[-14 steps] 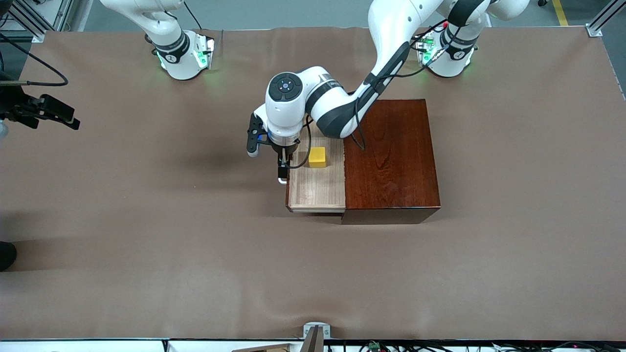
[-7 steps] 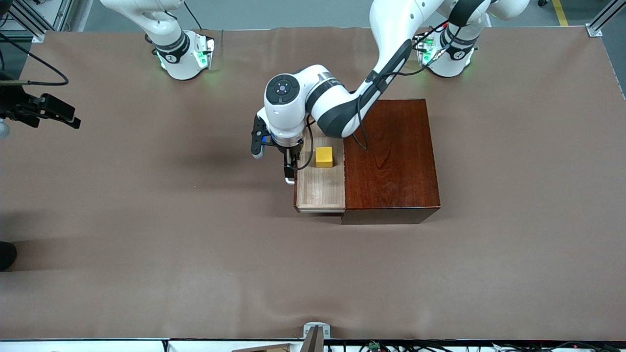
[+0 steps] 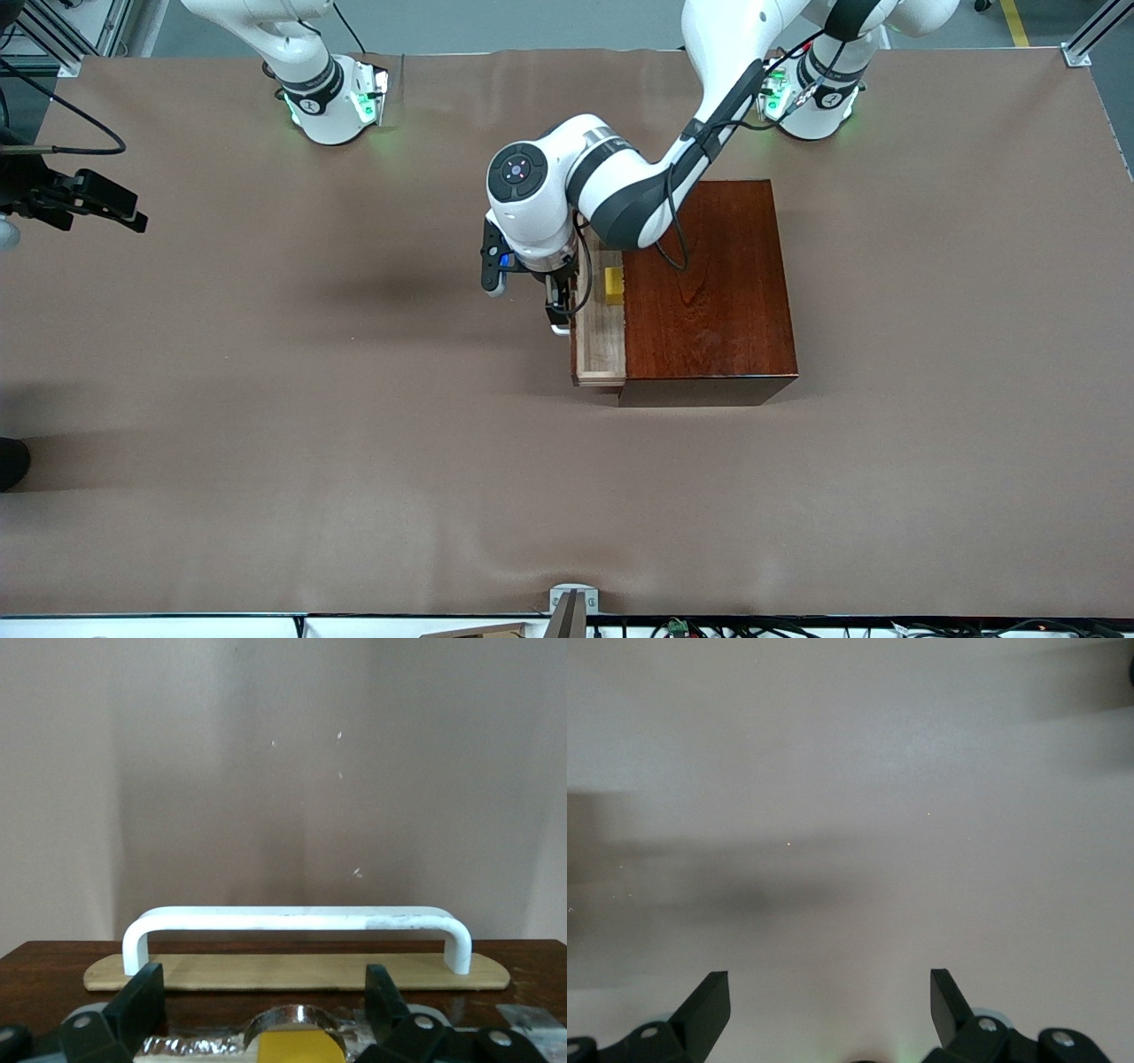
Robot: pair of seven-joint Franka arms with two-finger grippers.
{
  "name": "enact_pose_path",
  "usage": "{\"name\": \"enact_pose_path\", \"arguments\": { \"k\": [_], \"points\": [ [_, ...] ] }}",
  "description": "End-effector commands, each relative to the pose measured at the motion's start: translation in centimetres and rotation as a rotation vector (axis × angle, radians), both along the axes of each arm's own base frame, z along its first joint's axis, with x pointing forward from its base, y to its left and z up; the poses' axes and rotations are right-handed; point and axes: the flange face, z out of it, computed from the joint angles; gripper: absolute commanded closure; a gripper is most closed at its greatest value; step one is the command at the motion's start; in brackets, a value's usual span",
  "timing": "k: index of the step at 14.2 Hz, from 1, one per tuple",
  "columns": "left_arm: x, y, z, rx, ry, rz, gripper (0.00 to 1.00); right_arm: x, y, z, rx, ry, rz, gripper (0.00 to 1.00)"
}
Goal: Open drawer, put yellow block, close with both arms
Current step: 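Push the drawer shut into the box with the left gripper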
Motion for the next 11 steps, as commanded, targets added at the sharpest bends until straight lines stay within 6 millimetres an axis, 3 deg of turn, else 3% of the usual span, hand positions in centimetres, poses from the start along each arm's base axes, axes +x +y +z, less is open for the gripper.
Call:
{"name": "enact_pose_path", "arguments": {
  "k": [1, 5, 11],
  "points": [
    [-0.3, 1.0, 0.9, 0.059, -0.024, -0.015, 0.0, -0.7, 0.3, 0.6, 0.013, -0.003, -0.001, 0.0],
    [-0.4, 0.9, 0.3, 0.077, -0.03, -0.026, 0.0, -0.7, 0.3, 0.5, 0.013, 0.002, -0.001, 0.0],
    [-0.3, 2.5, -0.4, 0.173, -0.008, -0.025, 0.0, -0.8, 0.8, 0.4, 0.013, 0.009, 0.007, 0.0]
  ]
}}
